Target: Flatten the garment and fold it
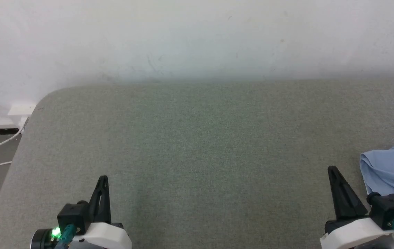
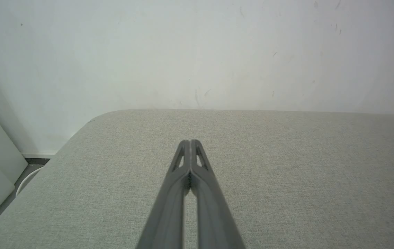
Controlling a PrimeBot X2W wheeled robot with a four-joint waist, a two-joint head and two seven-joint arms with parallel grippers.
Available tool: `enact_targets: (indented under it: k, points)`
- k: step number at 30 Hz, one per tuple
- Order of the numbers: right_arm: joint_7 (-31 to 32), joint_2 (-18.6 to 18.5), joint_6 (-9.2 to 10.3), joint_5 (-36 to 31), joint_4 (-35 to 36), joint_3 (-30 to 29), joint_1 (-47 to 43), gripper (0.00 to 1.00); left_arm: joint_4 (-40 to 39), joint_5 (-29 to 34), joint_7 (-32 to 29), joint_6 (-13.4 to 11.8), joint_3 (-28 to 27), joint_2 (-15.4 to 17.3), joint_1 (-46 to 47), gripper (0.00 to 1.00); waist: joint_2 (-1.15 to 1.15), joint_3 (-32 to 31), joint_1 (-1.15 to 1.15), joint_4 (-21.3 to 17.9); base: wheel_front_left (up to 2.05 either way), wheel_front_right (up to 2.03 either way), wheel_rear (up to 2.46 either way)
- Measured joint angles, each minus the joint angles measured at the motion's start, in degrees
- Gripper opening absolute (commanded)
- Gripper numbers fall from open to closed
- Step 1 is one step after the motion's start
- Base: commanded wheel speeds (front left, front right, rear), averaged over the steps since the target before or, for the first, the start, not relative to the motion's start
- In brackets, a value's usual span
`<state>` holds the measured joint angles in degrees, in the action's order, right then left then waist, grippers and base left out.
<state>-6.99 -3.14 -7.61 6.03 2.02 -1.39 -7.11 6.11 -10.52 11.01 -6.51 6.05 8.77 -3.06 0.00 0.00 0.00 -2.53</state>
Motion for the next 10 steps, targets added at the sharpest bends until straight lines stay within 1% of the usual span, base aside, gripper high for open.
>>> enact_targets:
  k: [10]
  points:
    - [0.9,0.0,0.0,-0.5,-0.2,0.1,0.7,0.0,-0.6,1.0,-1.3,0.9,-0.5,-0.6,0.0,0.0,0.0,0.0,0.0,0.3,0.0,0.0,0.0]
